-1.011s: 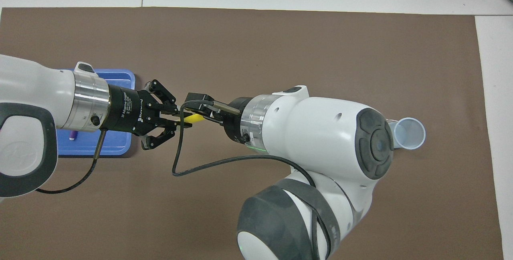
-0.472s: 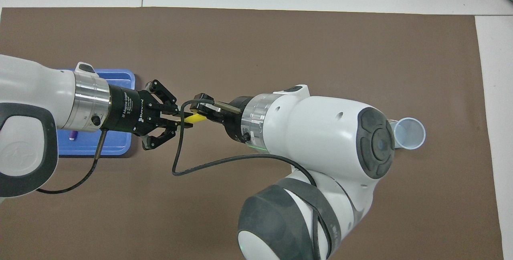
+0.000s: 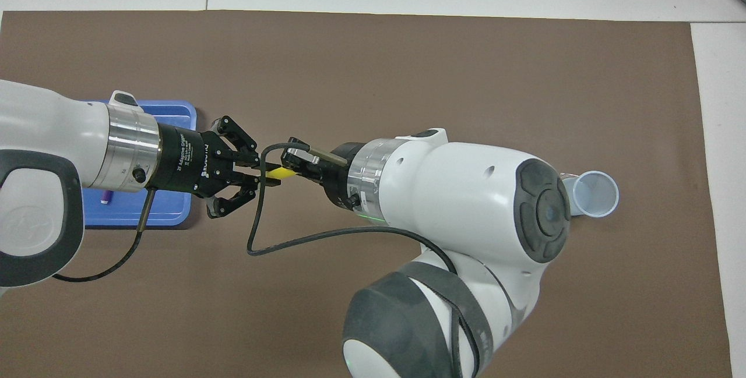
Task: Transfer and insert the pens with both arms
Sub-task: 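Close the right gripper on the yellow pen's free end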
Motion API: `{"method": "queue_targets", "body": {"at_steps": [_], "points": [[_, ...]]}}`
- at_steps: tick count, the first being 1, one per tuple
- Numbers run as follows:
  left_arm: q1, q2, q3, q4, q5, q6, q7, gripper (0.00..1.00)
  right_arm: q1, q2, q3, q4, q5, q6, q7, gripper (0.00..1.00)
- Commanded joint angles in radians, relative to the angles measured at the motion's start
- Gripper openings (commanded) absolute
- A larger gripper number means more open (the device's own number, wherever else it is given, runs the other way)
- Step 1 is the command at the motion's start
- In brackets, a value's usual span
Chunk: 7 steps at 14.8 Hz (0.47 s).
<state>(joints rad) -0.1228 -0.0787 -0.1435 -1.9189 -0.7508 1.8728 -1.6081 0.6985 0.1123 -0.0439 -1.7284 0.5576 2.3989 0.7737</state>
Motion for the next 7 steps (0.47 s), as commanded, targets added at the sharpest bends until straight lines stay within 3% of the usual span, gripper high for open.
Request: {"method": "queue_targets", "body": {"at_steps": [1, 7], "points": [[-0.017, -0.041, 0.005, -0.043, -0.024, 0.02, -0.013, 0.0, -0.002, -0.005, -0.001, -0.003, 0.025, 0.008, 0.007, 0.0], [-0.017, -0.043, 0.005, -0.046, -0.024, 0.02, -0.013, 0.0, -0.007, -0.006, -0.001, -0.003, 0.024, -0.009, 0.001, 0.0]]}}
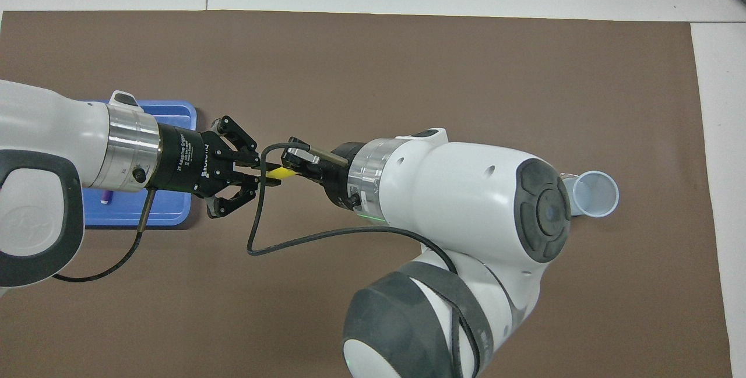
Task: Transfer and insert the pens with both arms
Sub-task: 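Close the right gripper on the yellow pen's free end, then open the left gripper while the right gripper pulls the pen away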
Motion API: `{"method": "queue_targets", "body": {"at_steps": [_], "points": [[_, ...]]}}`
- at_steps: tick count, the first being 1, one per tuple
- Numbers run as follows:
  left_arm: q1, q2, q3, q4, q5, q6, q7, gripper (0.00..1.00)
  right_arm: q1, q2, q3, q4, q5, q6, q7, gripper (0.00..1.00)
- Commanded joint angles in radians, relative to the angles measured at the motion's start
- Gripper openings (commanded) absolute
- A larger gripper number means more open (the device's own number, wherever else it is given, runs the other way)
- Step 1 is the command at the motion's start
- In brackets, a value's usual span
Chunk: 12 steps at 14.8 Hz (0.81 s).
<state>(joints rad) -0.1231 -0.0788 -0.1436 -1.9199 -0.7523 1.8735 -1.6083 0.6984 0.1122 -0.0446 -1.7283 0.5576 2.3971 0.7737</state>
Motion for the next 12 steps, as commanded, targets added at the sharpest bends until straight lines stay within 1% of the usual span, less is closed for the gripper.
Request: {"method": "queue_targets", "body": {"at_steps": [1, 2, 3, 4, 6, 8, 9, 11, 12], "points": [[-0.016, -0.042, 0.006, -0.045, -0.021, 0.019, -0.012, 0.0, -0.008, -0.006, 0.0, -0.004, 0.024, -0.012, -0.001, 0.0], [-0.018, -0.042, 0.006, -0.045, -0.019, 0.018, -0.001, 0.17, -0.011, -0.008, 0.0, -0.005, 0.024, -0.015, -0.001, 0.0], [-0.018, -0.042, 0.006, -0.045, -0.019, 0.022, 0.001, 0.71, -0.017, -0.008, 0.0, -0.005, 0.024, -0.024, -0.001, 0.0], [-0.03, -0.044, 0.006, -0.045, -0.019, 0.026, -0.002, 0.99, -0.023, -0.008, 0.0, -0.005, 0.024, -0.027, -0.004, 0.0], [-0.035, -0.049, 0.007, -0.047, -0.019, 0.03, -0.002, 1.0, -0.039, -0.006, 0.0, -0.004, 0.024, -0.029, -0.01, 0.0], [-0.033, -0.052, 0.007, -0.047, -0.018, 0.03, 0.002, 1.0, -0.06, -0.006, 0.0, -0.005, 0.024, -0.042, -0.054, 0.0], [-0.033, -0.052, 0.007, -0.047, -0.015, 0.024, 0.017, 1.0, -0.079, -0.006, -0.001, -0.005, 0.018, -0.079, -0.089, 0.0], [-0.032, -0.056, 0.009, -0.048, -0.006, 0.015, 0.085, 1.0, -0.14, -0.012, -0.003, -0.004, 0.004, -0.174, -0.221, 0.0], [-0.027, -0.058, 0.009, -0.051, -0.001, 0.01, 0.15, 1.0, -0.169, -0.016, -0.006, -0.004, -0.007, -0.226, -0.284, 0.0]]}}
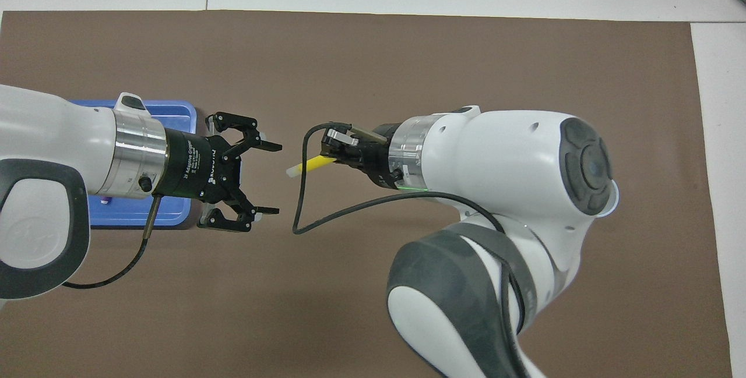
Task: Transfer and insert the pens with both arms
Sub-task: 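Open the left gripper while the right gripper pulls the pen away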
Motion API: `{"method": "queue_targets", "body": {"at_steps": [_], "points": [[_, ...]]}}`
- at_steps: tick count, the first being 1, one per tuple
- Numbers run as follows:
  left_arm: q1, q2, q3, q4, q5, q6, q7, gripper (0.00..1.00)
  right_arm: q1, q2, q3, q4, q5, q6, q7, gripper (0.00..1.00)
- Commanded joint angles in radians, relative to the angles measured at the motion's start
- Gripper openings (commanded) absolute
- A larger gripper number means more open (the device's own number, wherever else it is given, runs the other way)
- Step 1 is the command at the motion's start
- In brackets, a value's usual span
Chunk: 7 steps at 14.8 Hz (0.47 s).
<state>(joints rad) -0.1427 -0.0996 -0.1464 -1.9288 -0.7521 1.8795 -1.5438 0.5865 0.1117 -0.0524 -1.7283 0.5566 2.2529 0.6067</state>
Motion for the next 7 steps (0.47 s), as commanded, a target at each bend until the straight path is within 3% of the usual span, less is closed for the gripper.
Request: {"method": "queue_targets", "body": {"at_steps": [1, 4, 7], "points": [[-0.002, -0.043, 0.013, -0.053, 0.002, 0.0, 0.153, 1.0, -0.091, -0.015, 0.002, -0.005, -0.047, -0.128, -0.169, 0.0], [0.034, -0.046, 0.021, -0.049, 0.098, -0.083, 0.379, 1.0, -0.207, -0.027, 0.002, -0.005, -0.182, -0.275, -0.345, 0.0], [0.132, -0.052, 0.022, -0.042, 0.106, -0.175, 0.682, 1.0, -0.313, -0.04, 0.003, -0.004, -0.35, -0.377, -0.548, 0.0]]}}
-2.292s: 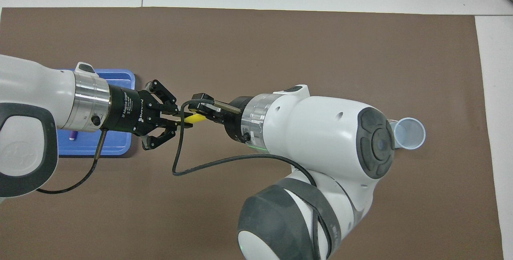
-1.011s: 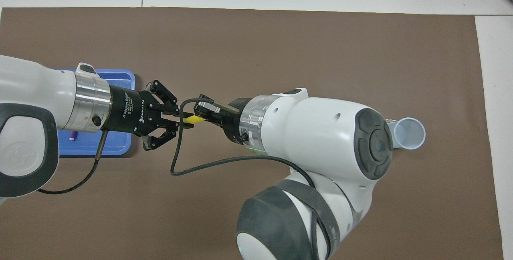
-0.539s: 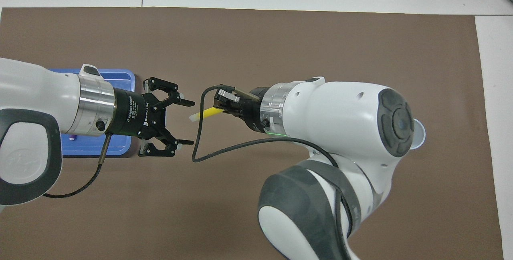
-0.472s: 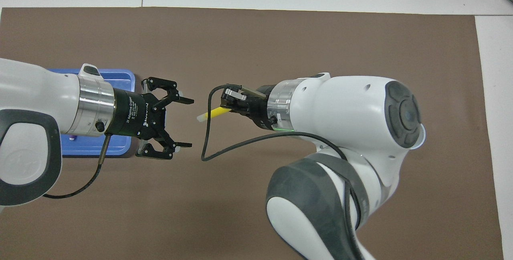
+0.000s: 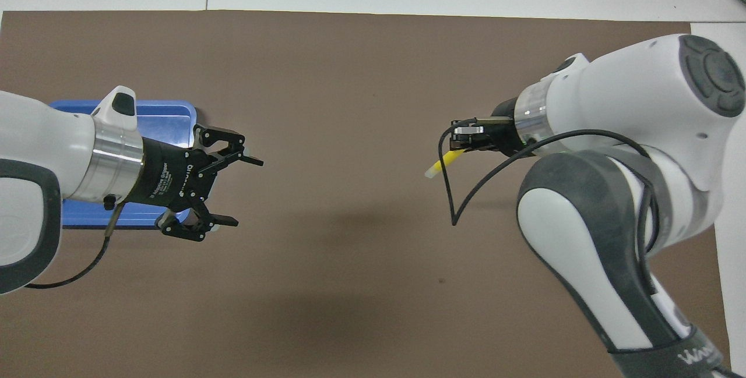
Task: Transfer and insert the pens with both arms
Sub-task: 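Open the left gripper while the right gripper pulls the pen away, then lower the yellow pen into the white cup with the right gripper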
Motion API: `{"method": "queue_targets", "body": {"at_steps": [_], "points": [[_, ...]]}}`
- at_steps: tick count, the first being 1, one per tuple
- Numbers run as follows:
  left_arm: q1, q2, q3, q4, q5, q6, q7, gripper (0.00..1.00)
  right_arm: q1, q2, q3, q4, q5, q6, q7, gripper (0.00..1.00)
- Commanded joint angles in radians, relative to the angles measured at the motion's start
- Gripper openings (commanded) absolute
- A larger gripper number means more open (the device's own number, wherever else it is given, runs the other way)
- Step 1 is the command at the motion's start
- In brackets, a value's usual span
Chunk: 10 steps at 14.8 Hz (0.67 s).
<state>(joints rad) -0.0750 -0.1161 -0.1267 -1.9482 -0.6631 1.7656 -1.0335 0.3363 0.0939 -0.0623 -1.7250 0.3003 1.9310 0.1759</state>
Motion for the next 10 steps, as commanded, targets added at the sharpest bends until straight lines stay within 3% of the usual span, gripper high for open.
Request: {"method": "queue_targets", "body": {"at_steps": [1, 6, 8, 10], "points": [[0.089, -0.036, 0.002, -0.02, 0.037, -0.075, 0.27, 1.0, -0.092, -0.025, 0.012, -0.008, -0.136, -0.085, -0.194, 0.0], [0.136, -0.025, 0.002, 0.014, 0.279, -0.107, 0.648, 1.0, -0.272, -0.04, 0.012, -0.033, -0.266, -0.145, -0.536, 0.0], [0.141, -0.019, 0.002, 0.061, 0.351, -0.132, 0.754, 1.0, -0.298, -0.043, 0.013, -0.05, -0.305, -0.144, -0.567, 0.0], [0.155, -0.016, 0.002, 0.068, 0.408, -0.149, 0.837, 1.0, -0.307, -0.084, 0.012, -0.149, -0.306, -0.092, -0.558, 0.0]]}}
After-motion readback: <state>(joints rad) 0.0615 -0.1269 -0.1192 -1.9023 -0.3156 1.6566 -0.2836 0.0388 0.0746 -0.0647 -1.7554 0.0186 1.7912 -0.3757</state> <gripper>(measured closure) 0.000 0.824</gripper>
